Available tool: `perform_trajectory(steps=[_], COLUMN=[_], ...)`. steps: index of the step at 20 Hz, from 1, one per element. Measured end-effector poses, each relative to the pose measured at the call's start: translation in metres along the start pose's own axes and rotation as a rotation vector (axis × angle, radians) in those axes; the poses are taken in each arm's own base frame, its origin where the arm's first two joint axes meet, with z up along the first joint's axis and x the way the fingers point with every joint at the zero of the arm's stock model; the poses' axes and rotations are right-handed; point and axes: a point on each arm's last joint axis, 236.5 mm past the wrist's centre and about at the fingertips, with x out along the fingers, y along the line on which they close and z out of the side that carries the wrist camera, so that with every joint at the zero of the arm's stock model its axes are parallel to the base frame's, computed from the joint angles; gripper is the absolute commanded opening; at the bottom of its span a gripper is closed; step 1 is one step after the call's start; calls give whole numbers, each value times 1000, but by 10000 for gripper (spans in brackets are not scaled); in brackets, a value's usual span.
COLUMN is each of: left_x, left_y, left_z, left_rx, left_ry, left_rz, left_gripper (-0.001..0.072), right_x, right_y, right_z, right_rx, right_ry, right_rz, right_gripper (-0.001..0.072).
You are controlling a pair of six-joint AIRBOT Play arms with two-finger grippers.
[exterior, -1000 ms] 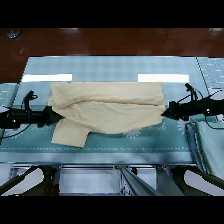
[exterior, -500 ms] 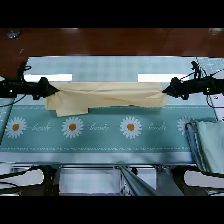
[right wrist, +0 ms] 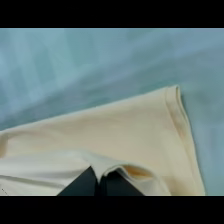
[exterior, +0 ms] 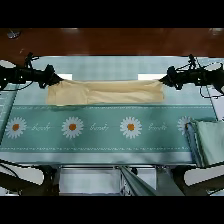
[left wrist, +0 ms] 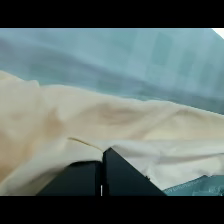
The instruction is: Fold the shirts.
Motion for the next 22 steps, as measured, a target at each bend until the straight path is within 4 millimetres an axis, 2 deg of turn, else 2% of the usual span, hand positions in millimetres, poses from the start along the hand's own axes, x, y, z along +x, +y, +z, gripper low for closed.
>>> perform_trajectory(steps=[1, 2, 3, 5, 7, 10, 12, 14, 15, 17, 22], left_x=[3, 6, 8, 8, -3, -38, -64, -80, -84, -89, -78], left_y=[2, 3, 3, 5, 13, 54, 82, 95, 93, 77, 12], left_z=[2, 4, 6, 5, 1, -13, -26, -38, -44, -51, -82], left_rx=[-2, -3, -4, 1, 17, -20, -66, -91, -85, -49, 96], left_ry=[-3, -4, -10, 1, 41, 121, 143, 104, 69, -27, -130], left_rz=[2, 5, 6, 8, 27, 144, 227, 266, 261, 222, 83], left_gripper=[79, 374, 691, 701, 701, 701, 701, 701, 701, 701, 701], right_x=[4, 8, 11, 10, -2, -27, -37, -37, -36, -28, 1], right_y=[0, 0, 0, 1, -2, -20, -43, -63, -69, -73, -65], right_z=[4, 7, 9, 15, 23, 24, 13, -4, -10, -23, -49], right_rx=[14, 23, 31, 32, 34, 50, 61, 75, 82, 79, 88], right_ry=[-3, -7, -10, -16, -16, 21, 76, 137, 158, 206, 290], right_rz=[12, 23, 32, 51, 69, 79, 31, -29, -50, -78, -103], right_gripper=[296, 572, 625, 624, 619, 619, 619, 618, 619, 619, 600])
